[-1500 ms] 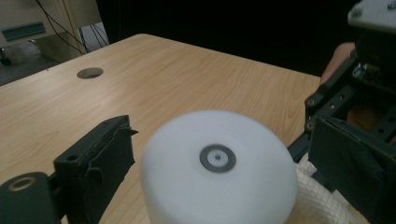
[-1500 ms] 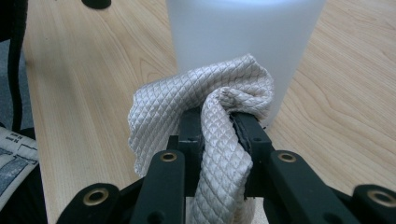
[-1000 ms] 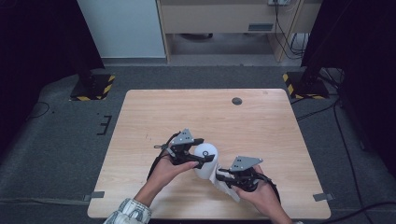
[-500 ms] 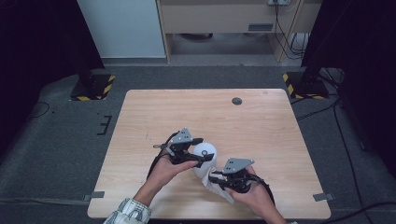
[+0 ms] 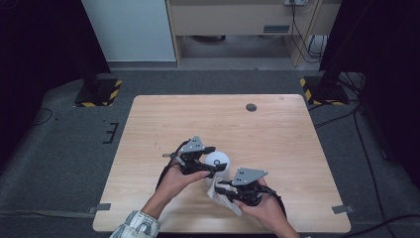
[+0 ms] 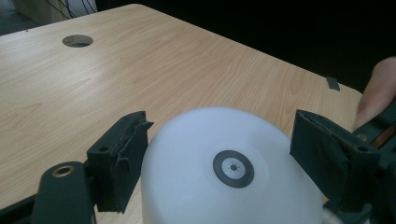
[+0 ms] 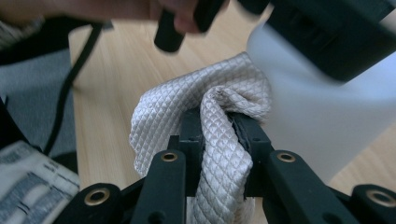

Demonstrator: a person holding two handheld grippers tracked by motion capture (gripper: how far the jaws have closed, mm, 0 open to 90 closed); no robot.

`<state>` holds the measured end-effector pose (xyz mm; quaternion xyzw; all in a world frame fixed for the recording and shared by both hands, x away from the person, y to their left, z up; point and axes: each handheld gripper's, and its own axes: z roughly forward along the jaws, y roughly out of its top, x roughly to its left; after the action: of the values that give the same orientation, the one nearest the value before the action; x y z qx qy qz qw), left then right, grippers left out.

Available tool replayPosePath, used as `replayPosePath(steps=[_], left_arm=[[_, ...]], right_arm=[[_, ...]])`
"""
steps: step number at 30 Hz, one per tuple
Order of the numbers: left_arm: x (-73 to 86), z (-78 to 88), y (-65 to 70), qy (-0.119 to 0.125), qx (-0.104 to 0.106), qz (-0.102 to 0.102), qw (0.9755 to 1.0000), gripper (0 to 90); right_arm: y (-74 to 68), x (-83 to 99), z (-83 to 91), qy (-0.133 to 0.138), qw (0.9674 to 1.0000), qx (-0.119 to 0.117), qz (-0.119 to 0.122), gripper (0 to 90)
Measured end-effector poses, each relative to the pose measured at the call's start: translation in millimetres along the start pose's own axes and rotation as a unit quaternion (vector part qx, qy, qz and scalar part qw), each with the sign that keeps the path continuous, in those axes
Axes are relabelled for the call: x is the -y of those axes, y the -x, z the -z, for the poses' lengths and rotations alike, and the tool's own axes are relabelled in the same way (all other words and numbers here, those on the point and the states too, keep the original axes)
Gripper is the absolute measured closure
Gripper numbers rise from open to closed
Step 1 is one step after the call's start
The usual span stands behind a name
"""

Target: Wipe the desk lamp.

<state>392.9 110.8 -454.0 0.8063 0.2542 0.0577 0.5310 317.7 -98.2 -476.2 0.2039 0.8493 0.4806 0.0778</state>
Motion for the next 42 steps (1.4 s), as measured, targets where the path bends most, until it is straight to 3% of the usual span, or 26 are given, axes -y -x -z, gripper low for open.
replayPosePath(steps=[5, 8, 15, 18, 20, 28, 32, 34, 36, 42], left_arm=[[-0.6, -0.5, 0.3, -0.001, 0.000, -0.006, 1.0000, 18.8], [-0.6, -0.6, 0.5, -0.001, 0.000, -0.006, 1.0000, 18.8], [-1.0, -1.0, 2.0, -0.002, -0.001, -0.006, 1.0000, 18.9], [-1.3, -1.4, 2.3, -0.003, 0.000, -0.007, 1.0000, 18.9], [-1.4, -1.5, 2.7, -0.003, -0.001, -0.008, 1.0000, 18.9], [-1.4, -1.1, 1.9, -0.002, -0.001, -0.009, 1.0000, 18.9], [-1.3, -1.2, 2.2, -0.003, -0.001, -0.008, 1.0000, 19.0], [-1.4, -1.7, 3.0, -0.002, 0.000, -0.010, 0.9999, 19.1], [-1.8, -2.1, 3.7, -0.002, -0.002, -0.013, 0.9999, 19.1], [-1.9, -2.3, 3.8, -0.003, 0.000, -0.010, 0.9999, 19.1]], right_arm=[[4.4, 13.8, -21.1, -0.056, 0.9984, 0.008, 0.004, 75.4], [5.0, 15.8, -21.0, -0.062, 0.9980, 0.011, 0.004, 75.4], [3.5, 1.9, 2.4, -0.002, 0.9999, 0.013, 0.000, 75.5], [3.9, -4.8, 15.5, 0.034, 0.9993, 0.014, -0.005, 75.5], [4.9, -6.4, 18.2, 0.041, 0.9990, 0.016, -0.008, 75.6], [4.8, 5.5, -2.8, -0.011, 0.9998, 0.018, 0.004, 75.8], [5.1, 14.7, -13.9, -0.045, 0.9987, 0.024, 0.007, 75.8], [4.2, 15.3, -13.9, -0.050, 0.9984, 0.027, 0.008, 75.8], [4.2, 12.7, -8.8, -0.042, 0.9986, 0.031, 0.008, 75.8], [4.7, -3.5, 21.3, 0.027, 0.9991, 0.032, -0.003, 75.8]])
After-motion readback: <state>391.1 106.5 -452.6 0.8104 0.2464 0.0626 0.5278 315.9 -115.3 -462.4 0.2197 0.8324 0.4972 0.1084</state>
